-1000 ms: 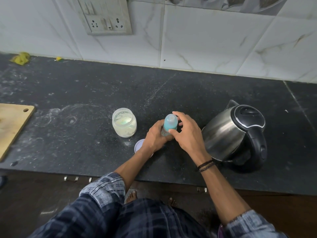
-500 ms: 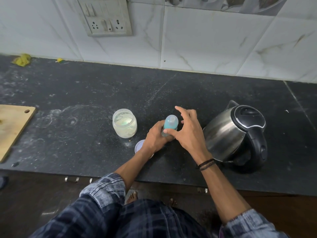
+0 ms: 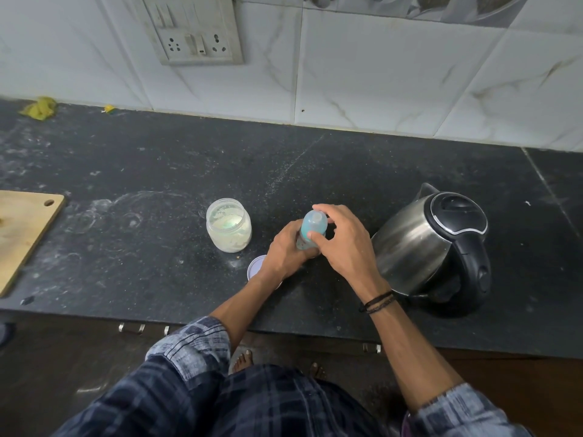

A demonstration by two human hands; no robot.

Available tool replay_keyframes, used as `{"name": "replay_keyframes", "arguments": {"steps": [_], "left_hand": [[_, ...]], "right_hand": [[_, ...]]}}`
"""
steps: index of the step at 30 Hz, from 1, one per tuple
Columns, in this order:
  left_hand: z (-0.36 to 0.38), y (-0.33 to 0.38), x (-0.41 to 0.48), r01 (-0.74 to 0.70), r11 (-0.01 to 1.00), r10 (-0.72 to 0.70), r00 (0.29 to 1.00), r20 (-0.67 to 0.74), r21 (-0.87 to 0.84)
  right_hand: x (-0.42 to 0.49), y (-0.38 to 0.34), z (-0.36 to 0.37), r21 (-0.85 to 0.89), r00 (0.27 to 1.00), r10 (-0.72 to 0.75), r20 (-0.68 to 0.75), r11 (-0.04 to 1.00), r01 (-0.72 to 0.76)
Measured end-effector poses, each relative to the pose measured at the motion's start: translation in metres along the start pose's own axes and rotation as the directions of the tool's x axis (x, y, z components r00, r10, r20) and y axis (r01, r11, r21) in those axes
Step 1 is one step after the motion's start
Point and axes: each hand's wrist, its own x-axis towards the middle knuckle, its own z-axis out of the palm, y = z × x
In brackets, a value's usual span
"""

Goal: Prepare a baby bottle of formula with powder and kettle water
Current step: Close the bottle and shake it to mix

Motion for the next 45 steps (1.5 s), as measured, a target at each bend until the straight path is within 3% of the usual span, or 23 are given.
{"name": "replay_keyframes", "arguments": {"steps": [19,26,32,37,41,45], "left_hand": [[-0.001,0.0,0.0,0.009,1.0,-0.01,1.0,0.008,0.005],[-0.004,0.004,-0.001,0.004,1.0,-0.004,1.0,0.021,0.004],[-0.002,0.005,-0.002,0.025,1.0,-0.025,1.0,0.012,0.0],[-0.005,0.01,-0.004,0.008,1.0,-0.008,1.0,0.023,0.003],[-0.007,0.013,-0.006,0.0,1.0,0.0,1.0,0.022,-0.009],[-0.007,0.015,-0.008,-0.008,1.0,0.008,1.0,0.014,-0.007]], "right_hand": [[0.004,-0.002,-0.005,-0.026,0.997,0.006,0.073,1.0,-0.004],[0.006,-0.004,-0.002,-0.044,0.997,0.059,0.039,0.997,-0.057],[0.004,-0.007,-0.006,-0.011,0.99,0.021,0.137,1.0,-0.019],[0.008,-0.009,0.0,-0.043,0.991,0.081,0.107,0.996,-0.077],[0.007,-0.007,-0.001,-0.024,0.985,0.061,0.161,0.998,-0.058],[0.007,-0.007,0.002,-0.055,0.99,0.059,0.126,0.997,-0.052]]}}
